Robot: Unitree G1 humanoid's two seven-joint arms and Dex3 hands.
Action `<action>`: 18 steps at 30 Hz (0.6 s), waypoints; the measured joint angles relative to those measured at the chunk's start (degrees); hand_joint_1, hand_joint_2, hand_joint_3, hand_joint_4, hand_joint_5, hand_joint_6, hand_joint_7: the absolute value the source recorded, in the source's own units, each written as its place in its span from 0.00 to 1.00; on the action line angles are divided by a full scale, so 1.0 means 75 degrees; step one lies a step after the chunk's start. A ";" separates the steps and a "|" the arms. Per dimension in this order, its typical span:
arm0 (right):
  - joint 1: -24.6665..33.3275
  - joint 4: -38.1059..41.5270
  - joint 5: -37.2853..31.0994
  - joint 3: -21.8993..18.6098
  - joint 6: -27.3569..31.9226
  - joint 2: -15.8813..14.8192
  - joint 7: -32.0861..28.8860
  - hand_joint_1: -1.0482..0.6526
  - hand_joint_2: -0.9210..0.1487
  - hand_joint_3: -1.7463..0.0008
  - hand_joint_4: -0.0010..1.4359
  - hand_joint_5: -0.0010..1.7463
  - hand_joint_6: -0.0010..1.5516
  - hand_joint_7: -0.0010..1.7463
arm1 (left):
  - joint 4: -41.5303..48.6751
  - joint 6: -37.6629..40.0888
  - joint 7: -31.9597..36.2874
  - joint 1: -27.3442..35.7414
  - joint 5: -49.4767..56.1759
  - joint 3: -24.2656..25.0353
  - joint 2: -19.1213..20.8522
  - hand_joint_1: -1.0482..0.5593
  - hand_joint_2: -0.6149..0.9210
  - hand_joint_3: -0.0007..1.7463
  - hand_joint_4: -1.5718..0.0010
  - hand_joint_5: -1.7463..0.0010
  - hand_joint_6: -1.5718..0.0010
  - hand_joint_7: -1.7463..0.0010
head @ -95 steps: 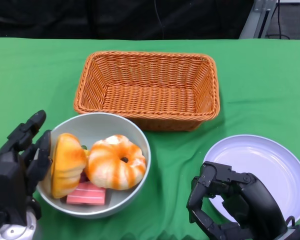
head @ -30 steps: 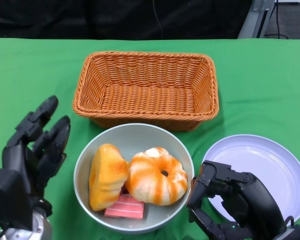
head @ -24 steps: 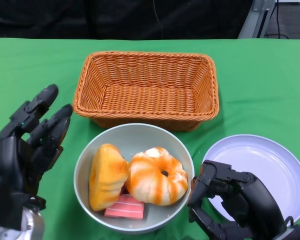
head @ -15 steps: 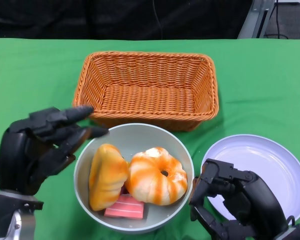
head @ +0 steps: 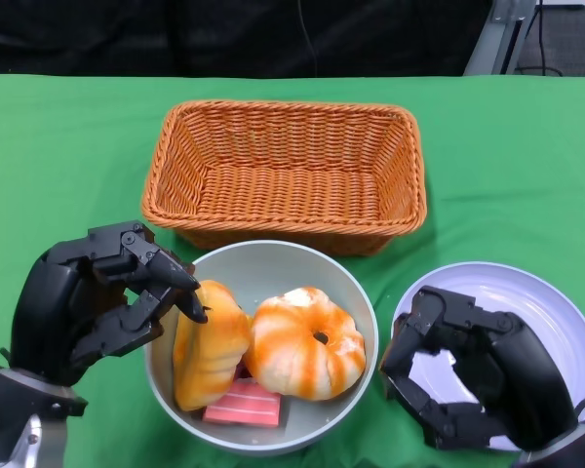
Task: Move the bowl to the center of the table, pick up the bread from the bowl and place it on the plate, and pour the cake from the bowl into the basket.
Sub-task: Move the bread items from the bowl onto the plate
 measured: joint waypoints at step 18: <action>-0.0995 -0.2008 -0.3202 0.0007 0.0415 -0.0961 -0.0756 0.28 0.03 1.00 0.45 0.39 0.49 0.11 | 0.1032 -0.1021 0.0191 -0.0546 0.0253 0.0269 -0.0155 0.60 0.84 0.51 0.44 0.20 0.47 0.31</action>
